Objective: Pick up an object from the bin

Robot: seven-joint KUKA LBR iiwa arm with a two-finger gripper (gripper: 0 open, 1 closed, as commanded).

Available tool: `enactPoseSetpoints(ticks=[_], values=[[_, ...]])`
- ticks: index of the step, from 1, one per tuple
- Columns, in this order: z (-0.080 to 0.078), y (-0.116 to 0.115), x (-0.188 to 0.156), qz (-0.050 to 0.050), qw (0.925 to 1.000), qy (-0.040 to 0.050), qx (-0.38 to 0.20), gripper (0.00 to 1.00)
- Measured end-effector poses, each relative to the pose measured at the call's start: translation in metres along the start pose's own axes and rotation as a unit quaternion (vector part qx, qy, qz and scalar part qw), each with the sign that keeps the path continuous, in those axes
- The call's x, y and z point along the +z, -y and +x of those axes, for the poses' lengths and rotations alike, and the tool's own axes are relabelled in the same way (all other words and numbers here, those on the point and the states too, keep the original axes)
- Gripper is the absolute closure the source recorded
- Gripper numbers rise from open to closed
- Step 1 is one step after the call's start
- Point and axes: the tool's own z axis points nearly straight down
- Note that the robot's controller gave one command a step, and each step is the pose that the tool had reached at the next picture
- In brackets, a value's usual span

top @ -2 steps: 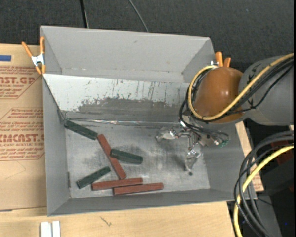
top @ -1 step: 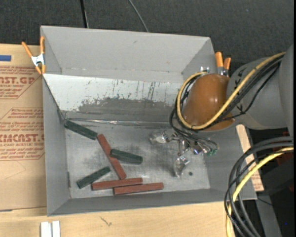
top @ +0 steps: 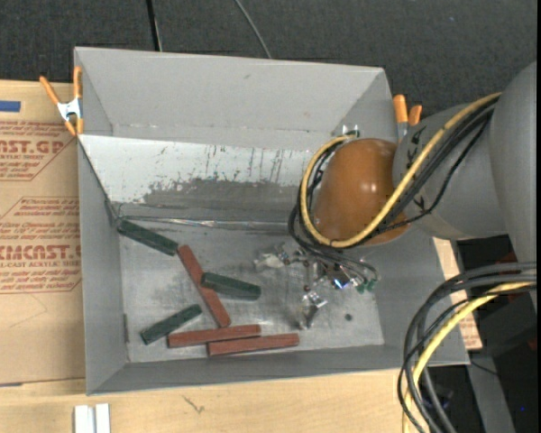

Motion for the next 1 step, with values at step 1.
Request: enactPoseSetpoints(ticks=[1], values=[[-0.027,-0.0207,-0.014,0.001,1.0,-0.0002,0.0,0.0]])
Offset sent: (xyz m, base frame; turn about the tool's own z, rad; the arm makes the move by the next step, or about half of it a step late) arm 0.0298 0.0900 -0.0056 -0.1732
